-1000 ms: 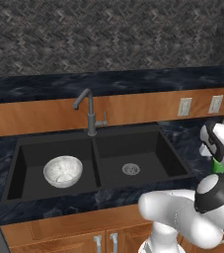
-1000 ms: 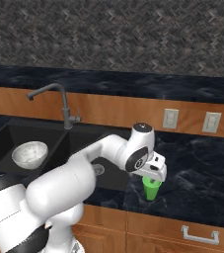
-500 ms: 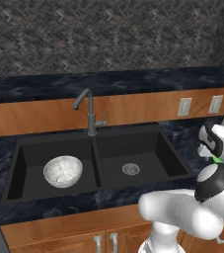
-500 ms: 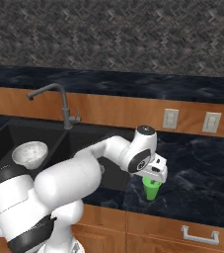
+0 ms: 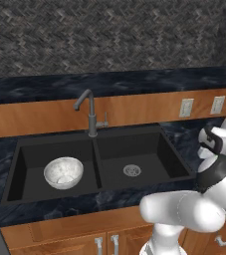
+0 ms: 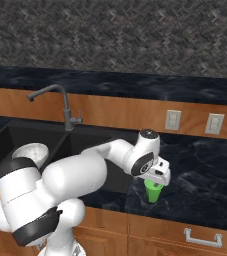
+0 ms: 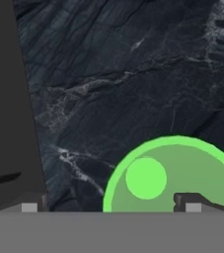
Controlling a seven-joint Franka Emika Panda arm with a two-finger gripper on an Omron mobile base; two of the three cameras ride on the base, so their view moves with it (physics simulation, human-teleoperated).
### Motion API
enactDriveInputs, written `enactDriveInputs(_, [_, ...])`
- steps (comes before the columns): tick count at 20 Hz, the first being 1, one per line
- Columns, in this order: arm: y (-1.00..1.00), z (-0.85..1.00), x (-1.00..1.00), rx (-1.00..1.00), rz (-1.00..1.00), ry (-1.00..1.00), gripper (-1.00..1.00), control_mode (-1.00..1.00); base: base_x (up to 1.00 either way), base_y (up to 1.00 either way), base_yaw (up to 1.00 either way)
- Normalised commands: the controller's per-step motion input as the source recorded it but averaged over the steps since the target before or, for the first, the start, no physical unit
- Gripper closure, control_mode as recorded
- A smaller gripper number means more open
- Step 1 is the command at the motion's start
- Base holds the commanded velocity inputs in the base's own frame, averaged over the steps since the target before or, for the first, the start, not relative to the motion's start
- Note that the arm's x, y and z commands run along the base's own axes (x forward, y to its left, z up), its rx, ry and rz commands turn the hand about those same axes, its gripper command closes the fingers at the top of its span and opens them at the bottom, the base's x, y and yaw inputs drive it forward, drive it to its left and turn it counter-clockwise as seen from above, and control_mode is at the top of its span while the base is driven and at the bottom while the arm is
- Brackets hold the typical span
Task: Place the bowl in the left basin and the cup in the right basin of the sink.
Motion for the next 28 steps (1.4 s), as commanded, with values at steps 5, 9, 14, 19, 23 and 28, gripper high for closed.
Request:
enactDriveInputs(5, [-0.11,-0.08,0.15,0.00,0.00,0.00,-1.00,-1.00,0.00,0.00,0.00])
enactDriveInputs(9, [-0.12,-0.07,0.10,0.00,0.00,0.00,-1.00,-1.00,0.00,0.00,0.00])
enactDriveInputs(14, [-0.06,-0.18,0.00,0.00,0.00,0.00,-1.00,-1.00,0.00,0.00,0.00])
enactDriveInputs(19, [0.01,-0.26,0.00,0.00,-0.01,0.00,1.00,-1.00,0.00,0.00,0.00])
enactDriveInputs(23, [0.04,-0.07,0.00,0.00,0.00,0.00,1.00,-1.00,0.00,0.00,0.00])
enactDriveInputs(28, [0.11,0.00,0.00,0.00,0.00,0.00,1.00,-1.00,0.00,0.00,0.00])
